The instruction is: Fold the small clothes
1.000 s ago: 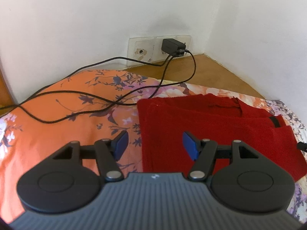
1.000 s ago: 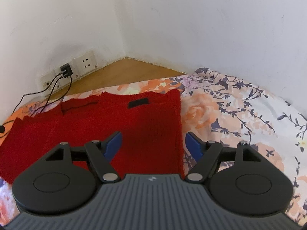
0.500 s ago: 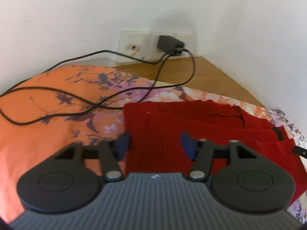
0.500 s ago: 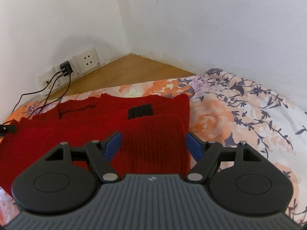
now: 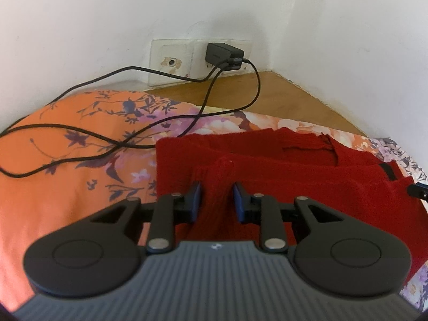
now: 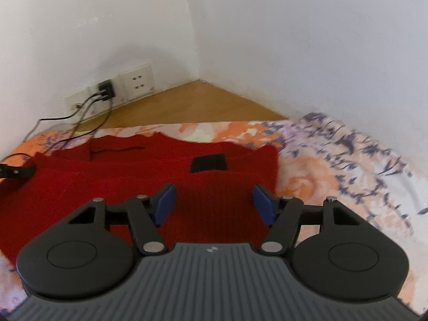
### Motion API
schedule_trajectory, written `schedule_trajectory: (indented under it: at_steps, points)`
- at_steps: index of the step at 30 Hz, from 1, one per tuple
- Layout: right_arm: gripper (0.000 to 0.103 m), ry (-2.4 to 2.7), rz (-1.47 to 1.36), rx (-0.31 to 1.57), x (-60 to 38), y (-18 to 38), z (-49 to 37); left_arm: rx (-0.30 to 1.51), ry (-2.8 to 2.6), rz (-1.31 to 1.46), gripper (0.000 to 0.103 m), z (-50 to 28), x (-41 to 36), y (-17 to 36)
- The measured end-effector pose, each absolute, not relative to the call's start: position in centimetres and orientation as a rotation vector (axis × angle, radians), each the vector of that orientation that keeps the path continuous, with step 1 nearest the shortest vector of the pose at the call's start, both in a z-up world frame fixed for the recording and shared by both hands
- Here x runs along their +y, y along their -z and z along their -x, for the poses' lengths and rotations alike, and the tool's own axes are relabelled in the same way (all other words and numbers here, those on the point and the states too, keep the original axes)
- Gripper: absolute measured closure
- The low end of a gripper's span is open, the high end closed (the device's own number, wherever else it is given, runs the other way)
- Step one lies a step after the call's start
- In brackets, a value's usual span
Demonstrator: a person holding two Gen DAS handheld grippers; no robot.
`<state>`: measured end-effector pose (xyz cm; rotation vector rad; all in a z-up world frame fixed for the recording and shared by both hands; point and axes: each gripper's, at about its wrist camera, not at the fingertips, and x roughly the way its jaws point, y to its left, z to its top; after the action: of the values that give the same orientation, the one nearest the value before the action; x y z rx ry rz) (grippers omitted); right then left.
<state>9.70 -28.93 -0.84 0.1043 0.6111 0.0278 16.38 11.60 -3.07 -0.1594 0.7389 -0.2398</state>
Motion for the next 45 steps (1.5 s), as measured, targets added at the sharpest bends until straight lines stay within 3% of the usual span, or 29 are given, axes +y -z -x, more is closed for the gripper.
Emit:
schedule_trajectory:
  at_steps: [9,10,14,16,18,20,34,45]
  points:
    - [0.032,-0.038,-0.287,0.666,-31.9,2.3,-10.9,0.757,0.224,0.184,0.074,-16.9,11.7,3.5]
    - [0.036,-0.040,-0.276,0.662,-31.7,2.3,-10.8,0.761,0.216,0.194,0.073,-17.0,11.7,3.5]
    - [0.081,-0.079,-0.252,0.655,-31.0,2.3,-10.3,0.764,0.193,0.217,0.073,-17.3,11.8,3.6]
    - [0.085,-0.095,-0.224,0.639,-30.4,2.0,-10.0,0.759,0.197,0.210,0.076,-17.2,11.7,3.5]
    - [0.087,-0.096,-0.198,0.614,-29.8,1.5,-9.5,0.735,0.193,0.185,0.090,-16.7,11.5,3.2]
    - [0.088,-0.092,-0.209,0.587,-29.8,1.0,-8.9,0.708,0.194,0.182,0.091,-16.1,11.7,2.7]
    - [0.089,-0.084,-0.159,0.394,-28.6,-5.5,-10.7,0.500,0.151,0.215,0.092,-16.6,13.0,-4.0]
    - [0.089,0.004,-0.069,0.539,-27.8,0.0,-18.5,0.638,0.088,0.131,0.092,-23.0,11.4,1.6]
